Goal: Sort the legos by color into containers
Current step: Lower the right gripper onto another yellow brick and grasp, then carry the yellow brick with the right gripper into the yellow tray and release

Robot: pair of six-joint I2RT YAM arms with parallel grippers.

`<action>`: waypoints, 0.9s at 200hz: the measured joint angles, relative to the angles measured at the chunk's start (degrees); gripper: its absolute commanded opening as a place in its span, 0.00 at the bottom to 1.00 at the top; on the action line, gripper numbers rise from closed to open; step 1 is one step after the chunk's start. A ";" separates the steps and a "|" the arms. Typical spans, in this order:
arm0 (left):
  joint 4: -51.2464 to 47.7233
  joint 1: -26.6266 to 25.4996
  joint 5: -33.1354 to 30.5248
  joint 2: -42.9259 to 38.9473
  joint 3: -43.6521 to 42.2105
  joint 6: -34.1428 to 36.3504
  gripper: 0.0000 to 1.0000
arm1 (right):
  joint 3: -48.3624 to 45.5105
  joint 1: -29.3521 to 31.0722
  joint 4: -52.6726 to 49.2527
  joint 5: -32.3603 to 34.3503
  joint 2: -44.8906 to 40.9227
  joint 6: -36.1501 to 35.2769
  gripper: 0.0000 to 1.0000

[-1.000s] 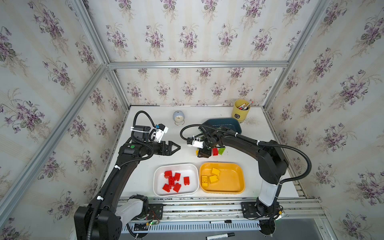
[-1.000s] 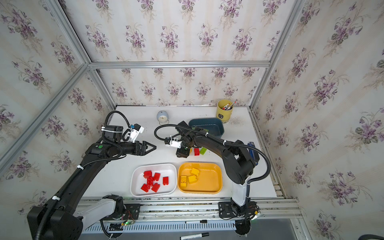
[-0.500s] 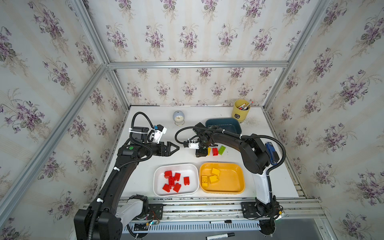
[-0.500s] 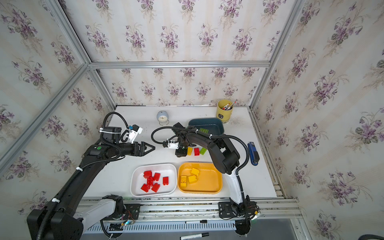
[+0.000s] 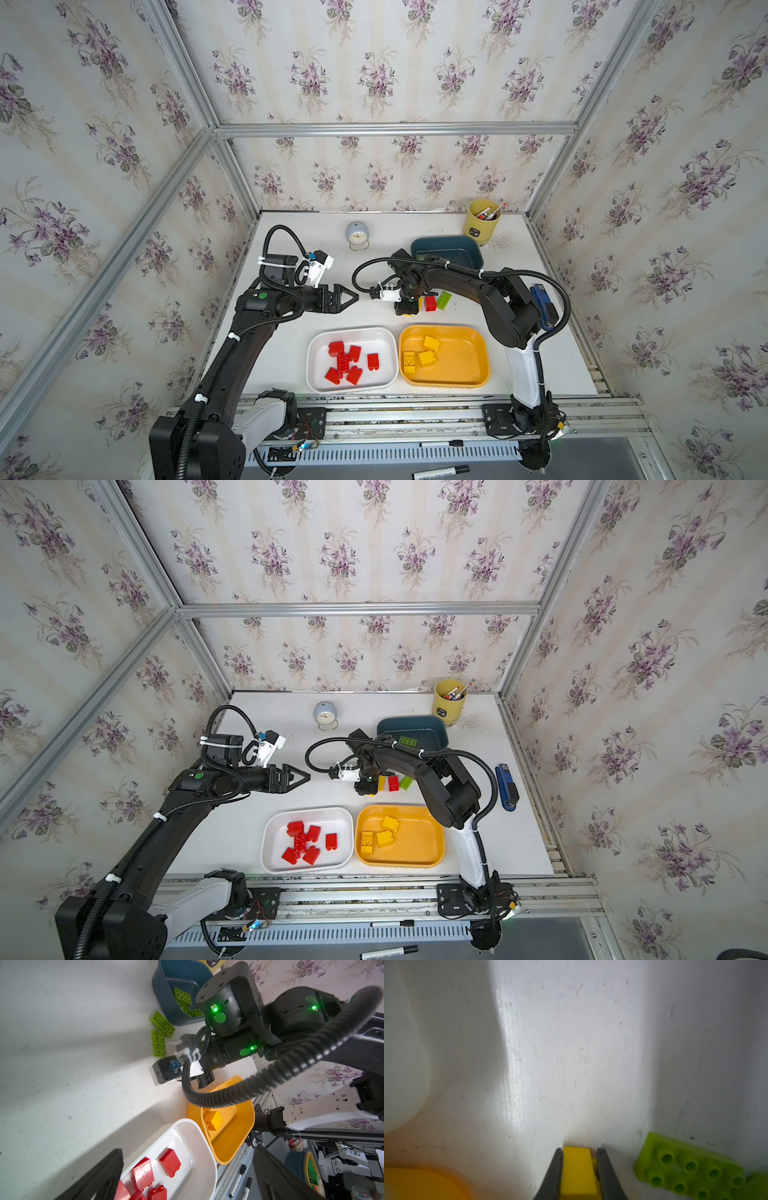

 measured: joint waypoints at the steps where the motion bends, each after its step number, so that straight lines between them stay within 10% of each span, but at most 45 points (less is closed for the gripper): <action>1: 0.00 0.00 0.00 0.00 0.00 0.00 0.99 | 0.00 0.00 -0.09 0.00 -0.20 0.02 0.12; 146: 0.07 -0.07 3.06 3.58 1.97 -0.22 0.99 | -34.01 4.13 -7.87 0.37 -45.55 14.10 0.13; 180: 0.07 -0.07 3.48 3.78 2.49 -0.48 0.99 | -38.03 5.29 -8.33 2.67 -44.59 14.12 0.43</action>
